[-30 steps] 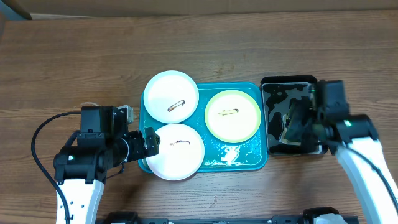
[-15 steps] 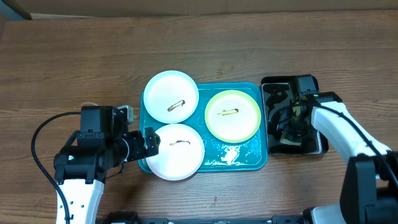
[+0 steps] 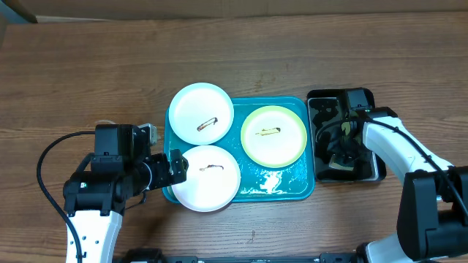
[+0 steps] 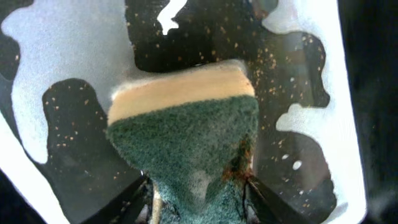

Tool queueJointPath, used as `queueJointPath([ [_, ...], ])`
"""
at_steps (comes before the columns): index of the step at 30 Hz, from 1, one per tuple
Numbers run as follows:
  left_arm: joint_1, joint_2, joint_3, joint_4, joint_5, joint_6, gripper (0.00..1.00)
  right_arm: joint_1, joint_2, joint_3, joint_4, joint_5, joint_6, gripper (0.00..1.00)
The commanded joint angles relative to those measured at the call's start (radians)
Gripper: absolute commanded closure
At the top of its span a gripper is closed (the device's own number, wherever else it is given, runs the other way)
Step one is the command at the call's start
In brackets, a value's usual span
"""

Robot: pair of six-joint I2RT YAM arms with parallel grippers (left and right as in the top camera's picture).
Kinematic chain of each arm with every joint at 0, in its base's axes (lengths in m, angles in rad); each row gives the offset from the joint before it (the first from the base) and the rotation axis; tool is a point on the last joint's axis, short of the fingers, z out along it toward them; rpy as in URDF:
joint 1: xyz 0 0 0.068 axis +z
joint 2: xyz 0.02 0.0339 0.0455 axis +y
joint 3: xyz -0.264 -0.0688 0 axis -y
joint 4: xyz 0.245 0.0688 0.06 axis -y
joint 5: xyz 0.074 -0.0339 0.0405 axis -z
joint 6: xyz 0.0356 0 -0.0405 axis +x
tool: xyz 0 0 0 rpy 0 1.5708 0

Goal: Clean dirty plates on tray and stack at the side
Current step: 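Reach right gripper into black basin and grasp the yellow-green sponge, then move left gripper to the pink plate's near rim and grip it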

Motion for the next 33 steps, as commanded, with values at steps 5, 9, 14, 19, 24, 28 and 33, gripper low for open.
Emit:
queueJointPath([
  [5, 0.003, 0.003, 0.026, 0.000, 0.020, -0.013, 0.00, -0.003, 0.008, 0.001, 0.011, 0.014, 0.006, 0.65],
  [9, 0.003, 0.003, 0.026, 0.001, 0.019, -0.014, 0.01, -0.003, 0.008, -0.042, 0.047, 0.003, 0.006, 0.68],
  [14, 0.003, 0.003, 0.026, -0.003, 0.020, -0.014, 0.06, -0.003, 0.008, -0.075, 0.086, -0.006, 0.012, 0.81],
  [19, 0.003, 0.004, 0.018, -0.026, 0.020, -0.014, 0.12, -0.003, 0.008, -0.088, 0.099, -0.020, 0.029, 0.89],
  [24, 0.002, 0.021, -0.003, -0.045, 0.019, -0.013, 0.17, -0.003, 0.008, -0.088, 0.116, -0.031, 0.028, 0.92],
  [28, -0.018, 0.049, -0.041, -0.054, 0.019, -0.030, 0.22, -0.003, 0.008, -0.088, 0.115, -0.031, 0.028, 0.92],
  [33, -0.079, 0.117, -0.082, -0.050, 0.018, -0.061, 0.22, -0.003, 0.008, -0.088, 0.115, -0.031, 0.028, 0.92],
])
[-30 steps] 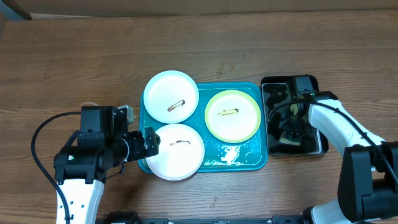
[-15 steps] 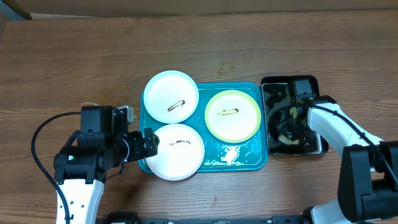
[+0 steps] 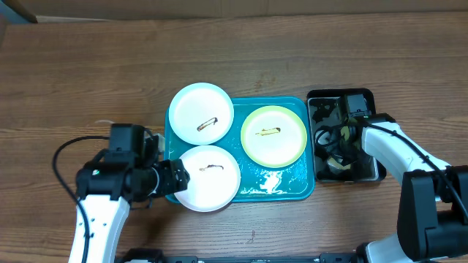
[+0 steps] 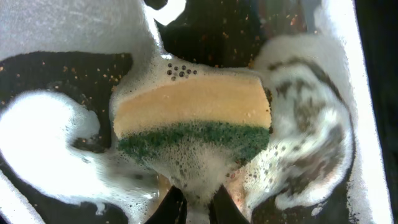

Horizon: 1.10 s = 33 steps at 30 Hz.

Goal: Clean dirty plates on tray and stack at the side
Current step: 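Move left gripper to the pink plate's near rim and grip it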

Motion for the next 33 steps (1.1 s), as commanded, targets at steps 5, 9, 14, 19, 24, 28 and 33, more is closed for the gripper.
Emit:
queueJointPath([
  [5, -0.095, 0.150, -0.031, 0.000, -0.033, -0.097, 0.28, -0.003, 0.008, -0.024, 0.010, -0.028, 0.007, 0.92],
  [9, -0.114, 0.246, -0.031, 0.000, -0.045, -0.145, 0.28, -0.003, 0.008, -0.024, 0.008, -0.028, 0.006, 0.92],
  [14, -0.114, 0.357, -0.031, -0.007, -0.046, -0.158, 0.33, -0.003, 0.008, -0.024, 0.006, -0.028, 0.006, 0.92],
  [19, -0.114, 0.447, -0.031, 0.001, -0.063, -0.160, 0.32, -0.003, 0.008, -0.024, 0.005, -0.028, 0.006, 0.92],
  [24, -0.114, 0.508, -0.031, 0.064, -0.063, -0.160, 0.36, -0.003, 0.008, -0.024, 0.004, -0.028, 0.006, 0.92],
  [28, -0.114, 0.526, -0.031, 0.099, -0.064, -0.160, 0.42, -0.003, 0.008, -0.024, -0.002, -0.027, 0.006, 0.92],
  [33, -0.114, 0.527, -0.031, 0.109, -0.084, -0.160, 0.45, -0.003, 0.008, -0.024, -0.005, -0.027, 0.006, 0.92],
])
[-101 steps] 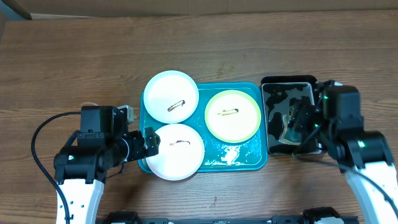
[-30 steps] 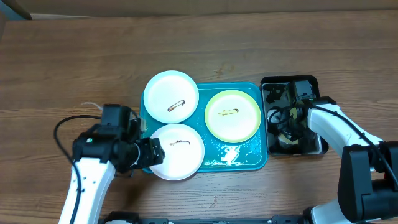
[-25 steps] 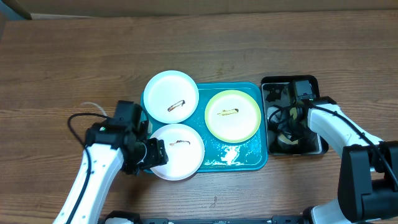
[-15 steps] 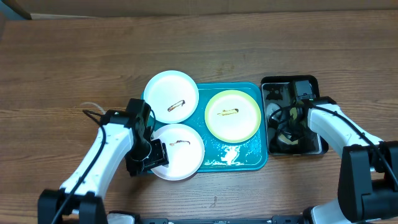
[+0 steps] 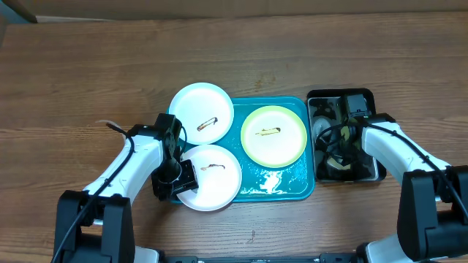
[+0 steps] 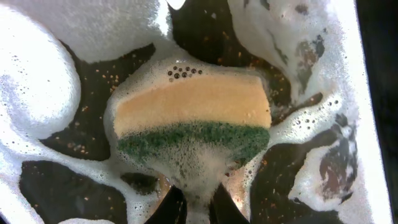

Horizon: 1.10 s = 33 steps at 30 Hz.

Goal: Clean dirty plates on tray and stack at the side
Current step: 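Move left gripper to the pink plate's near rim and grip it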

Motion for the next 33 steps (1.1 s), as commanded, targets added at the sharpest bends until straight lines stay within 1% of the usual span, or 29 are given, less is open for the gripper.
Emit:
queueJointPath([
  [1, -0.006, 0.004, -0.004, 0.000, -0.037, -0.008, 0.45, -0.003, 0.008, -0.024, -0.002, -0.026, 0.005, 0.92],
  [4, -0.006, 0.005, -0.006, 0.005, -0.073, -0.010, 0.44, -0.003, 0.008, -0.024, -0.003, -0.026, 0.005, 0.92],
  [6, -0.006, 0.005, -0.011, 0.019, -0.089, -0.024, 0.49, -0.003, 0.008, -0.024, -0.003, -0.027, 0.005, 0.92],
  [10, -0.006, 0.005, -0.025, 0.039, -0.088, -0.036, 0.50, -0.003, 0.008, -0.024, -0.005, -0.027, 0.005, 0.92],
  [13, -0.006, 0.005, -0.045, 0.058, -0.088, -0.035, 0.54, -0.003, 0.008, -0.024, -0.005, -0.027, 0.005, 0.92],
  [17, -0.006, 0.005, -0.075, 0.085, -0.080, -0.036, 0.56, -0.003, 0.008, -0.024, -0.006, -0.027, 0.005, 0.92],
  [22, -0.006, 0.005, -0.080, 0.097, -0.081, -0.035, 0.65, -0.003, 0.008, -0.024, -0.005, -0.027, 0.005, 0.92],
  [26, -0.005, 0.005, -0.080, 0.102, -0.082, -0.035, 0.87, -0.003, 0.008, -0.024, -0.005, -0.027, 0.005, 0.92],
  [28, -0.005, 0.005, -0.080, 0.103, -0.083, -0.035, 0.92, -0.003, 0.008, -0.024, -0.005, -0.027, 0.005, 0.92],
  [29, -0.005, 0.005, -0.080, 0.105, -0.085, -0.034, 0.95, -0.003, 0.008, -0.024, -0.006, -0.027, 0.006, 0.93],
  [33, -0.005, 0.005, -0.074, 0.105, -0.112, -0.034, 0.96, -0.003, 0.008, -0.024, -0.014, -0.027, 0.005, 0.96],
])
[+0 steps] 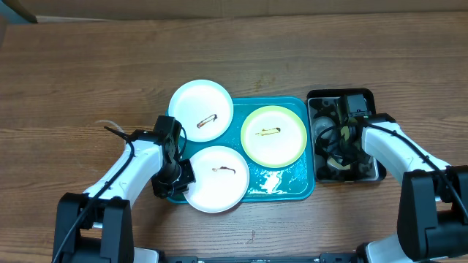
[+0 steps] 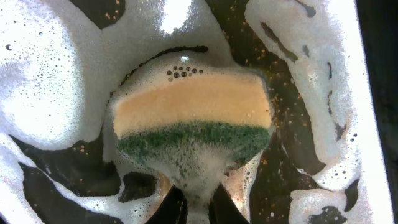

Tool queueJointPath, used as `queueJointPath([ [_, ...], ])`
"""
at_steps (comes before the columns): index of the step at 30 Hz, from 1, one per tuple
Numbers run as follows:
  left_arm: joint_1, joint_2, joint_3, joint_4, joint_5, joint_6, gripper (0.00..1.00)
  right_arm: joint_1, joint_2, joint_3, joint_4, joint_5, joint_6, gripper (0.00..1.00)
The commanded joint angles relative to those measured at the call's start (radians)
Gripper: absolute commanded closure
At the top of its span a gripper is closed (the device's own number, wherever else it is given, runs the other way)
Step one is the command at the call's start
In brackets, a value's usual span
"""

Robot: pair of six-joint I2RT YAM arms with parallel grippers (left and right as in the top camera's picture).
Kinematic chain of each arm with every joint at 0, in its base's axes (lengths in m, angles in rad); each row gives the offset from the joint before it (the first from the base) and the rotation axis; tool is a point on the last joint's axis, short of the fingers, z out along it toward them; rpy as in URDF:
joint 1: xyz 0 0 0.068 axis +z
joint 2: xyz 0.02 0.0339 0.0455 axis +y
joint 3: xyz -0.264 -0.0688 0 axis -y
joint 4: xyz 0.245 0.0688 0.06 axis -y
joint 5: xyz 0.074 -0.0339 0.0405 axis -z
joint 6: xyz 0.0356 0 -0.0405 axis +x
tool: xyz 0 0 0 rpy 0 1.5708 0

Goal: Clean dirty plates on tray and stack at the side
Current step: 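Move left gripper to the pink plate's near rim and grip it, then scrub the pink plate with the sponge in the right gripper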

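A teal tray carries three plates, each with a streak of food. One white plate sits at its back left and a green plate at its back right. The front white plate overhangs the tray's front edge. My left gripper is at this plate's left rim and looks shut on it. My right gripper is shut on a yellow and green sponge, which is coated in foam and sits low in the suds of a black basin.
The basin stands right against the tray's right side and holds dark water with white foam. Brown wooden table lies all around. A cable loops beside my left arm.
The front white plate has shifted a little to the right and forward, with my left gripper still at its left rim. The foam in the basin has drifted. The sponge stays where it was.
At first my left gripper was left of the tray and my right gripper held the sponge above the water. Then the sponge was down in the foam and the left gripper was at the front plate. Now the plate has shifted.
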Motion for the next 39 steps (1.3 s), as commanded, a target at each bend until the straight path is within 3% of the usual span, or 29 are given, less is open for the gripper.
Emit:
queueJointPath([
  [1, -0.006, 0.019, -0.018, -0.004, -0.064, 0.000, 0.96, -0.003, 0.008, -0.023, -0.014, -0.027, 0.005, 0.96],
  [17, -0.007, 0.019, 0.097, -0.040, -0.076, 0.001, 0.96, 0.000, -0.120, 0.281, -0.267, -0.130, -0.030, 0.96],
  [21, -0.007, 0.019, 0.097, -0.046, -0.079, 0.001, 0.96, 0.003, -0.168, 0.293, -0.261, -0.355, -0.158, 0.96],
  [25, -0.007, 0.019, 0.097, -0.045, -0.079, 0.001, 0.96, 0.033, -0.173, 0.292, -0.267, -0.507, -0.181, 0.96],
  [33, -0.007, 0.019, 0.097, -0.045, -0.079, 0.001, 0.96, 0.256, -0.165, 0.291, -0.186, -0.633, -0.231, 0.96],
  [39, -0.007, 0.019, 0.097, -0.045, -0.079, 0.001, 0.96, 0.471, -0.098, 0.291, -0.039, -0.540, -0.112, 0.96],
])
